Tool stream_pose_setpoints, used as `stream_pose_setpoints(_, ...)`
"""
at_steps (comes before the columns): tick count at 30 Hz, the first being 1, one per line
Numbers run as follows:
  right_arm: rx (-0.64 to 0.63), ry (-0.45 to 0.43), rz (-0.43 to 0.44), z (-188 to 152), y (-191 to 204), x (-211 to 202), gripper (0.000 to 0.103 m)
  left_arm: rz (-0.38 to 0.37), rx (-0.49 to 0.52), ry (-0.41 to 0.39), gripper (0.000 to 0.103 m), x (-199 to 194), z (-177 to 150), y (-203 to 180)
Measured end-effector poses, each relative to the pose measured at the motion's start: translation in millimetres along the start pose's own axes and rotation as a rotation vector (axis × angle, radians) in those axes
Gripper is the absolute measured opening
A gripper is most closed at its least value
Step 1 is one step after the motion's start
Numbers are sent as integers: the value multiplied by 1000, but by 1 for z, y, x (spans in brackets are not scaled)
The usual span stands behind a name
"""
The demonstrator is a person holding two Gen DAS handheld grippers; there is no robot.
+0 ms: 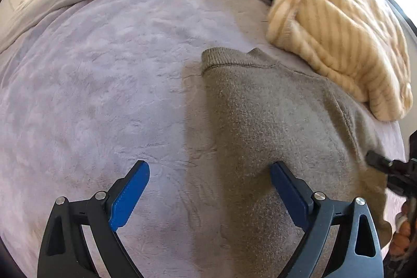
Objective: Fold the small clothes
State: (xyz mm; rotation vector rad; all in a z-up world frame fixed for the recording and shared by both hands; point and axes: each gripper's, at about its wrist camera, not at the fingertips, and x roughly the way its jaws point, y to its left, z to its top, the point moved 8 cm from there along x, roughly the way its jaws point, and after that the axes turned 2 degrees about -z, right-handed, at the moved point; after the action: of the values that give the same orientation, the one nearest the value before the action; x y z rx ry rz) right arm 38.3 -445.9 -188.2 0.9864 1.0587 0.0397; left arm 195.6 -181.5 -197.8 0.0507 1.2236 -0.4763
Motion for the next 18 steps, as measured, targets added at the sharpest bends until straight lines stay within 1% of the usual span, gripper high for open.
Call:
stream_pose_setpoints(1,23,10,-31,-1,-10,3,15,-6,19,0,95,0,-1,-5)
stream_pose_setpoints(2,64,24,-78,-3,-30,10,15,-8,30,2,95,1,-1,-10)
stream_pose_setpoints(3,102,37,-62,-5,-40,14,15,-7,51,9,95,5,-3,-17)
stream_pose_setpoints(4,154,44,-21,-6,-47,17,16,-4,66,15,95,10,-3,-21)
stream_pose_setpoints(5,199,36,16,-5,-48,18,18,-2,92,19,96,15,-5,-26)
stream_pose_setpoints(6,241,10,49,-6,-47,11,23,10,113,16,99,19,-6,-28)
stream_pose_setpoints(7,246,-10,47,-9,-47,4,28,31,112,14,103,21,-7,-27)
stream_pose_setpoints(8,239,-28,36,-13,-44,-6,38,30,101,15,103,21,-7,-25)
stream_pose_setpoints(9,229,-49,26,-19,-40,-17,44,13,85,23,103,19,-7,-22)
stream_pose_setpoints(10,221,-82,41,-26,-36,-31,51,-2,73,31,103,16,-7,-18)
stream_pose_setpoints(11,214,-103,88,-36,-28,-45,51,-9,67,38,103,15,-7,-16)
stream_pose_setpoints(12,214,-110,162,-50,-18,-59,51,-15,60,47,103,12,-8,-11)
stream_pose_setpoints(14,199,-80,283,-77,3,-72,51,-16,56,57,103,8,-9,-2)
stream_pose_setpoints(15,170,-29,350,-100,16,-78,51,-15,55,61,103,6,-9,2)
stream_pose_setpoints(16,152,13,368,-114,28,-74,51,-15,54,65,102,5,-10,5)
stream_pose_setpoints(17,141,58,361,-133,35,-67,51,-16,52,71,103,3,-12,8)
stream_pose_setpoints(18,136,115,333,-157,34,-52,51,-17,48,78,103,2,-14,11)
